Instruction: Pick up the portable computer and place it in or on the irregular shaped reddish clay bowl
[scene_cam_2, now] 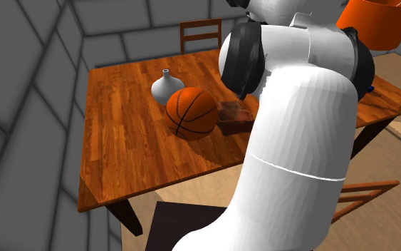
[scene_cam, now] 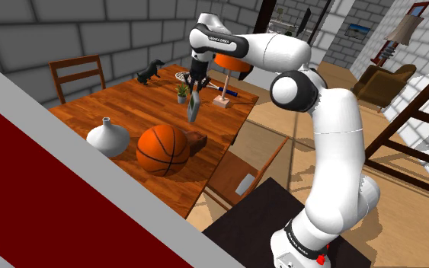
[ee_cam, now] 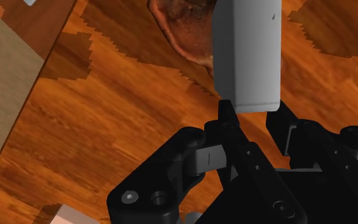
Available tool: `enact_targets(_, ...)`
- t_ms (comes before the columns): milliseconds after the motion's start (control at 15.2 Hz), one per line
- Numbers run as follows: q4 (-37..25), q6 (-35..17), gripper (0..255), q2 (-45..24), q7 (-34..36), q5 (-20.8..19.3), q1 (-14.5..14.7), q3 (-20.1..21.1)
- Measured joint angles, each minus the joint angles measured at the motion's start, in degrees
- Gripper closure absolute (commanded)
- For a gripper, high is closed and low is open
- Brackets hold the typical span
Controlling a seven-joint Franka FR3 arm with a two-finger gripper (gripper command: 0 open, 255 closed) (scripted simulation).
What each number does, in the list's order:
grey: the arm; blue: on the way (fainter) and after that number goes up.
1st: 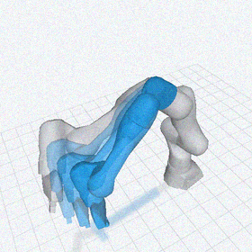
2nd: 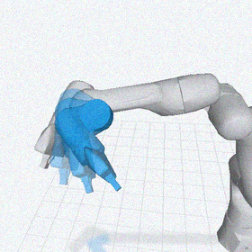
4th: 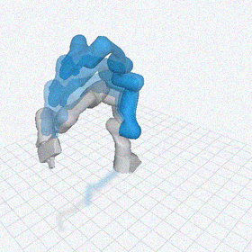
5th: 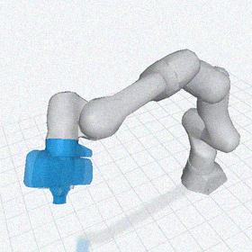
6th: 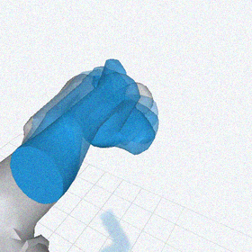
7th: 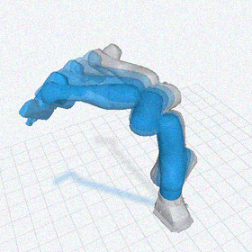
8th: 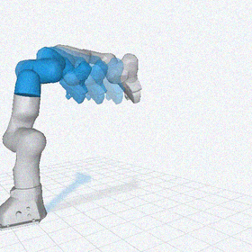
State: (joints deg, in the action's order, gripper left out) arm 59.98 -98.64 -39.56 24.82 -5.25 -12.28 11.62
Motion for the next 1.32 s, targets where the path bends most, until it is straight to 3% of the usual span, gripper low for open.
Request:
enact_targets(858,9.79,-9.92,255,-0.17,0.03,-0.14,-0.76,-0.16)
enact_targets(1320,10.54,-11.09,255,-0.58,0.12,-0.23,-0.72,-0.20)
